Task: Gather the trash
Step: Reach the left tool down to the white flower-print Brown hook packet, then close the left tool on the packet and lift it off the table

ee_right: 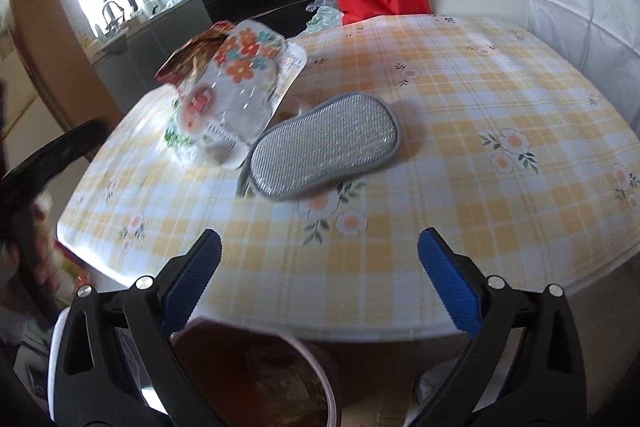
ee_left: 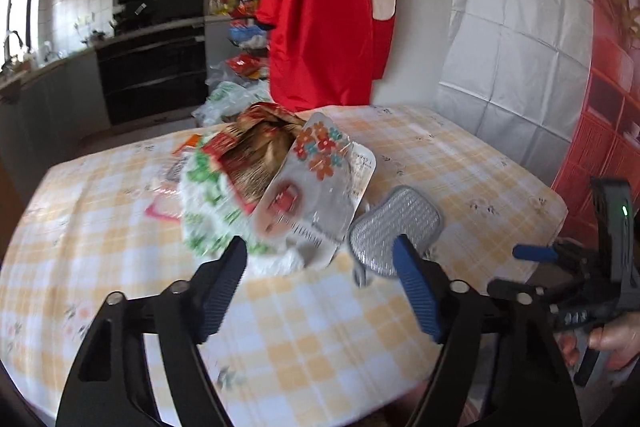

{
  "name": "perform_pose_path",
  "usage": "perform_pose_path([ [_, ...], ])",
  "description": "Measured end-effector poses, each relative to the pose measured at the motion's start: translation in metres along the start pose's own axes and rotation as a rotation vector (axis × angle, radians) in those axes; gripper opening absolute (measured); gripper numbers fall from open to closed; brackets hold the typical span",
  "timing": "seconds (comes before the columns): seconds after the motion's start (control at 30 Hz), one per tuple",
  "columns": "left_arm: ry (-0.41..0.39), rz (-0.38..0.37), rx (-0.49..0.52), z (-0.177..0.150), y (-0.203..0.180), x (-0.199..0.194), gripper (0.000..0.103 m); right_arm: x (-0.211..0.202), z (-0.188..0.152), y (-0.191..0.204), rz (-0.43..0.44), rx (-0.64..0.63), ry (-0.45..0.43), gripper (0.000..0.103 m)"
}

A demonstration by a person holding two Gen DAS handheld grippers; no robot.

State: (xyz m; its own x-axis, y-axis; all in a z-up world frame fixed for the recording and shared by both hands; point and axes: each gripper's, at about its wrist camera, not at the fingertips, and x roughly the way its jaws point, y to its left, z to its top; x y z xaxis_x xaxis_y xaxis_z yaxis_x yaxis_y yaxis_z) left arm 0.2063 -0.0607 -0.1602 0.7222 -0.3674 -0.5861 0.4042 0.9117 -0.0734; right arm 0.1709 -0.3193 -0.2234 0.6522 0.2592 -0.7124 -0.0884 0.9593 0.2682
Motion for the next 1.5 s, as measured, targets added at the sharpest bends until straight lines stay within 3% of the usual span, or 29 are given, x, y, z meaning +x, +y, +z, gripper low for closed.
perform_pose_path([
  [0.07, 0.03, -0.036, -0.029, 0.021, 0.008, 0.032, 0.065, 0.007, 0.007, -0.006, 0.007, 0.014, -0.003, 0.097],
  [0.2, 0.045, -0.013, -0.003, 0.044, 0.011, 0.074, 0.063, 0.018, 0.018, -0.018, 0.017, 0.045, -0.012, 0.097],
  [0.33, 0.072, 0.006, 0.051, 0.054, 0.008, 0.103, 0.053, 0.026, 0.024, -0.028, 0.027, 0.069, -0.014, 0.097],
  [0.53, 0.079, 0.041, 0.081, 0.058, 0.011, 0.122, 0.053, 0.033, 0.026, -0.036, 0.033, 0.079, -0.009, 0.097],
  [0.77, 0.107, 0.029, 0.138, 0.056, 0.003, 0.132, 0.053, 0.038, 0.022, -0.038, 0.038, 0.087, 0.008, 0.097],
  [1.0, 0.168, 0.011, 0.25, 0.062, -0.012, 0.154, 0.061, 0.04, 0.02, -0.04, 0.034, 0.095, 0.018, 0.097],
  [1.17, 0.249, -0.022, 0.254, 0.062, -0.013, 0.173, 0.061, 0.045, 0.017, -0.041, 0.032, 0.097, 0.042, 0.097],
  [1.27, 0.259, -0.032, 0.267, 0.059, -0.016, 0.177, 0.061, 0.047, 0.015, -0.041, 0.033, 0.102, 0.051, 0.097],
  [1.43, 0.286, -0.086, 0.247, 0.059, -0.016, 0.186, 0.075, 0.052, 0.014, -0.042, 0.031, 0.107, 0.064, 0.097],
  [1.5, 0.295, -0.09, 0.26, 0.059, -0.019, 0.189, 0.075, 0.053, 0.015, -0.042, 0.031, 0.107, 0.065, 0.097],
])
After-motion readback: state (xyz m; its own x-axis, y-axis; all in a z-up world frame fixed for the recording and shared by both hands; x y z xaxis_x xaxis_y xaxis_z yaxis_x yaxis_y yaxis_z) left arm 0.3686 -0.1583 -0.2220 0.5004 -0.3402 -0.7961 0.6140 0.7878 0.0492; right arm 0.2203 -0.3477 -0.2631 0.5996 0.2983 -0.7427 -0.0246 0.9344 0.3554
